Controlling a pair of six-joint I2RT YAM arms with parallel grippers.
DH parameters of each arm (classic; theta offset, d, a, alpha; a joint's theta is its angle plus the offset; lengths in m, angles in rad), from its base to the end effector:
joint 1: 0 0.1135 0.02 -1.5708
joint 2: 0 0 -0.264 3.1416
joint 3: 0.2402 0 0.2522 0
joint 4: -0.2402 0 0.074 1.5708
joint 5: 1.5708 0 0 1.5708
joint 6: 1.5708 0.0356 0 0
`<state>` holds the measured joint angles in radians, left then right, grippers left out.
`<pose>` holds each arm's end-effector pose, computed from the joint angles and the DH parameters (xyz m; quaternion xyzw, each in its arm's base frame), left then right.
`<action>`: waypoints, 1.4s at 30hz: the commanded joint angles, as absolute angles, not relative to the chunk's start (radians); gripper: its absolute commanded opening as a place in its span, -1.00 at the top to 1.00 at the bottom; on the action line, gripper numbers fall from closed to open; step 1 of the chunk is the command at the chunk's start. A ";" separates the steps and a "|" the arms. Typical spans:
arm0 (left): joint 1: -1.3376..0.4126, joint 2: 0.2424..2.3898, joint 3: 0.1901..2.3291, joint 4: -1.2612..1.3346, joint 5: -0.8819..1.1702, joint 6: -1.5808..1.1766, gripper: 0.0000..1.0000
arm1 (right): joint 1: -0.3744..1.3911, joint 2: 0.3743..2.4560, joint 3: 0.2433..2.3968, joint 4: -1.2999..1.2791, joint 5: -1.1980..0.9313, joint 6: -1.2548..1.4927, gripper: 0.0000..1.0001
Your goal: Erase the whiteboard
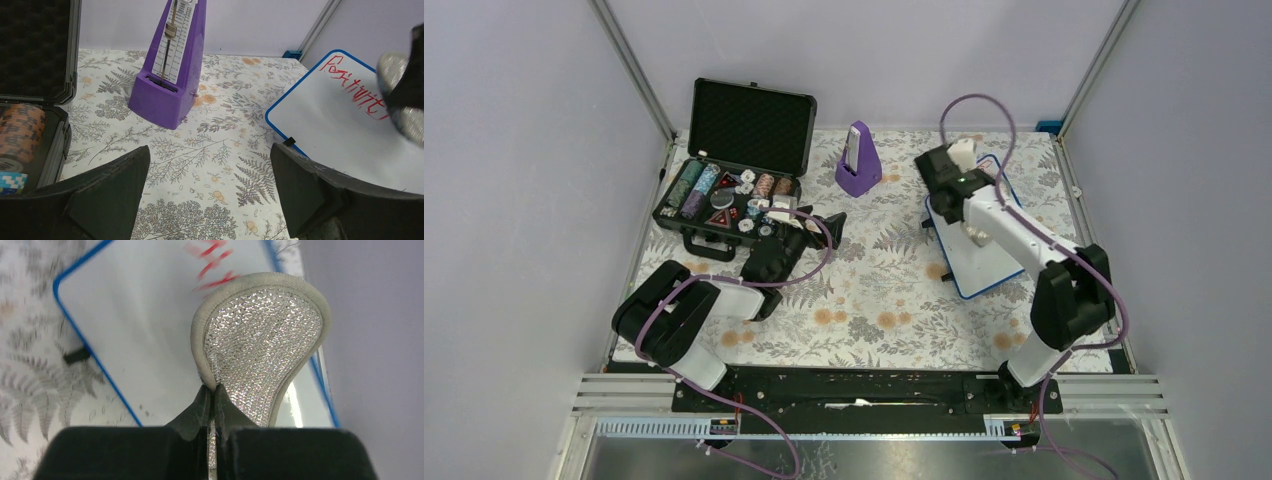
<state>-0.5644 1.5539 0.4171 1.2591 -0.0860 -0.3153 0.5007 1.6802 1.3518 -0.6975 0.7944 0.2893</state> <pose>0.2396 -0.1481 0.1938 0.0503 0.6608 -0.2929 0.6892 0.3204 0.1464 0.2691 0.0098 0.8942 -0.2484 0.3724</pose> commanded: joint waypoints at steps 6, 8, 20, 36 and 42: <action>-0.558 1.547 0.423 1.335 -0.078 -0.324 -0.98 | 0.361 1.707 1.509 -0.745 0.976 0.247 1.00; -0.557 1.546 0.423 1.335 -0.080 -0.324 -0.98 | 0.361 1.751 1.520 -0.756 1.003 0.251 1.00; -0.554 1.558 0.429 1.336 -0.073 -0.330 -0.98 | 0.495 1.914 1.440 -0.711 0.833 0.307 1.00; -0.553 1.552 0.427 1.335 -0.074 -0.330 -0.98 | 0.401 1.648 1.421 -0.773 0.965 0.342 1.00; -0.552 1.550 0.423 1.339 -0.072 -0.333 -0.98 | 0.342 1.693 1.389 -0.771 1.062 0.312 1.00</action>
